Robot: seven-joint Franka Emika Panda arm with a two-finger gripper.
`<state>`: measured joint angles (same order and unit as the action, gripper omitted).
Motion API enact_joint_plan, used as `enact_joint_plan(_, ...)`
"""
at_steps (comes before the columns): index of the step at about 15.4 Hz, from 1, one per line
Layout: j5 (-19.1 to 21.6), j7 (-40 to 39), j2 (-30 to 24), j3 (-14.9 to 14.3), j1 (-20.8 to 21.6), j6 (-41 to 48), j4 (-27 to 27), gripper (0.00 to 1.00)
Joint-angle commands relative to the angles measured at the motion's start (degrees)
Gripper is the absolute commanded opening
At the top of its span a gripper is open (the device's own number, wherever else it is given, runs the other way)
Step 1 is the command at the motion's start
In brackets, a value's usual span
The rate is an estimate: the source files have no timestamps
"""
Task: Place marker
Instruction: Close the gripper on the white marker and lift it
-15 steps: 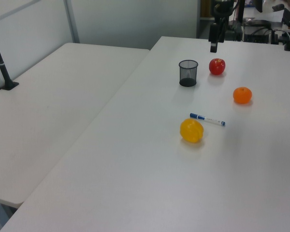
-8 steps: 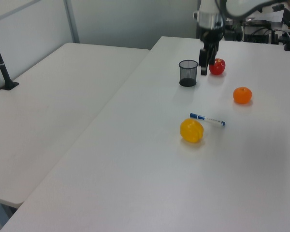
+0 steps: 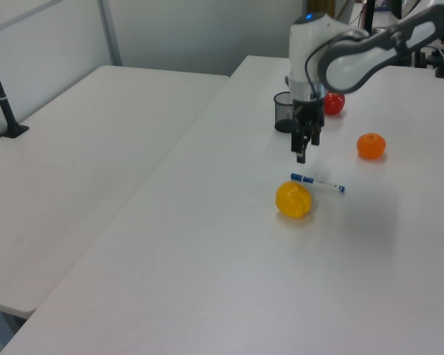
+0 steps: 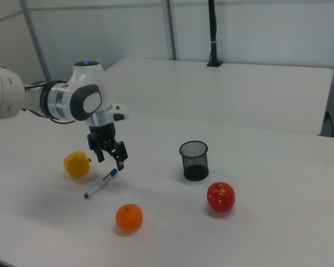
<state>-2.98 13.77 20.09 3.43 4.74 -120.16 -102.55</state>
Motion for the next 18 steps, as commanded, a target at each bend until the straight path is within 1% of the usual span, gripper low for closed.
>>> enact_joint_plan(1, -1.16, 2.40, 1.87, 0.35, 0.36, -2.97, -0.37, 1.00)
enact_joint_plan(3, -1.24, 2.31, 2.75, 0.35, 0.97, -3.76, -0.37, 0.99)
enact_joint_plan(7, -1.51, 2.31, 3.81, 0.35, 1.06, -4.20, -0.46, 0.89)
enact_joint_plan(12, -1.68, 2.31, 3.90, 0.35, 1.15, -4.29, -1.07, 0.59)
enact_joint_plan(14, -1.94, 2.31, 3.99, 0.35, 1.24, -4.29, -1.07, 0.50)
enact_joint_plan(18, -2.38, 2.31, 4.34, 0.35, 2.03, -4.20, -1.07, 0.34)
